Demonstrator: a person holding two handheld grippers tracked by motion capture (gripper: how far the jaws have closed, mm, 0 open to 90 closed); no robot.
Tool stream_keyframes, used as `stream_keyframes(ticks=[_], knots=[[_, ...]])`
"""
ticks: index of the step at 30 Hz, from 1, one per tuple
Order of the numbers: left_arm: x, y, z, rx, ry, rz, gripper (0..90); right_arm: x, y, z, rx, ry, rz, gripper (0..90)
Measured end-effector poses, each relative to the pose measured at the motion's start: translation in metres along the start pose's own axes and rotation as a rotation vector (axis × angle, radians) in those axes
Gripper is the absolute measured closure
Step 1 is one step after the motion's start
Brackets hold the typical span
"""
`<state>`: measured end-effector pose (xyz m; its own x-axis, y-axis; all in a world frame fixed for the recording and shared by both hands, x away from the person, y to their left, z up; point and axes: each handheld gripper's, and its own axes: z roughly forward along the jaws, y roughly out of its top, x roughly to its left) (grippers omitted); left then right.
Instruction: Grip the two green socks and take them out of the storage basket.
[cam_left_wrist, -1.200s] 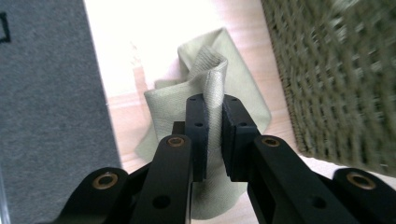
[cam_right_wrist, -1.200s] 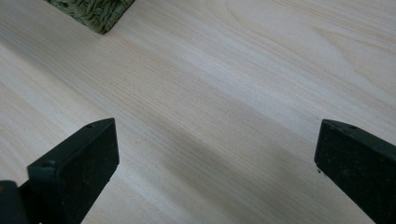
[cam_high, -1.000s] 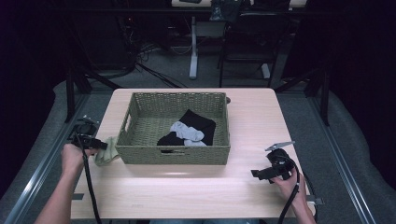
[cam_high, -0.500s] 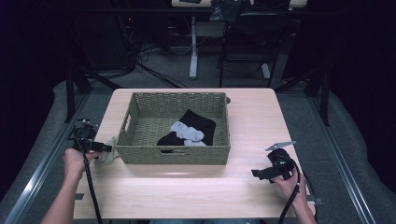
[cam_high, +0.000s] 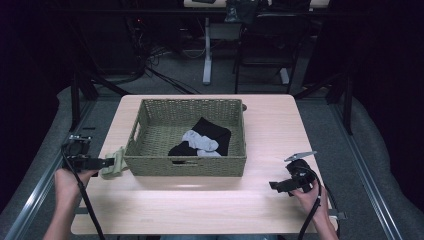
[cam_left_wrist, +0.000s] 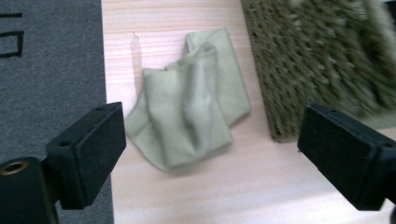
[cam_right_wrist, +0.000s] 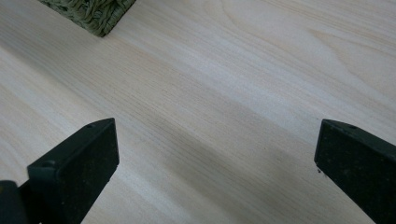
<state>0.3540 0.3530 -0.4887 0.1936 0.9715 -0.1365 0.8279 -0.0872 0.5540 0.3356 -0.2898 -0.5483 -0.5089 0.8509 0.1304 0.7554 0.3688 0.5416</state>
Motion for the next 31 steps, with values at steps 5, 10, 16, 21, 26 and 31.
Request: stream_keyframes(ticks=[5, 10, 16, 21, 26, 31], knots=[[-0.015, -0.016, -0.009, -0.029, 0.003, 0.025, 2.8, 0.000, 0.000, 0.000, 0.001, 0.002, 0.001, 0.0], [-0.030, -0.037, -0.011, -0.039, 0.024, 0.050, 0.3, 0.000, 0.000, 0.000, 0.003, 0.003, -0.002, 0.0], [-0.042, -0.060, -0.006, -0.044, 0.048, 0.070, 0.1, 0.001, 0.000, 0.001, 0.007, 0.007, -0.005, 0.0], [-0.046, -0.077, 0.004, -0.043, 0.068, 0.059, 0.0, 0.001, 0.000, 0.001, 0.007, 0.006, -0.008, 0.0], [-0.046, -0.084, 0.013, -0.026, 0.065, 0.061, 0.0, 0.001, 0.000, 0.002, 0.007, 0.005, -0.009, 0.0], [-0.044, -0.082, 0.012, -0.043, 0.066, 0.057, 0.0, 0.000, 0.001, 0.002, 0.008, 0.004, -0.012, 0.0]])
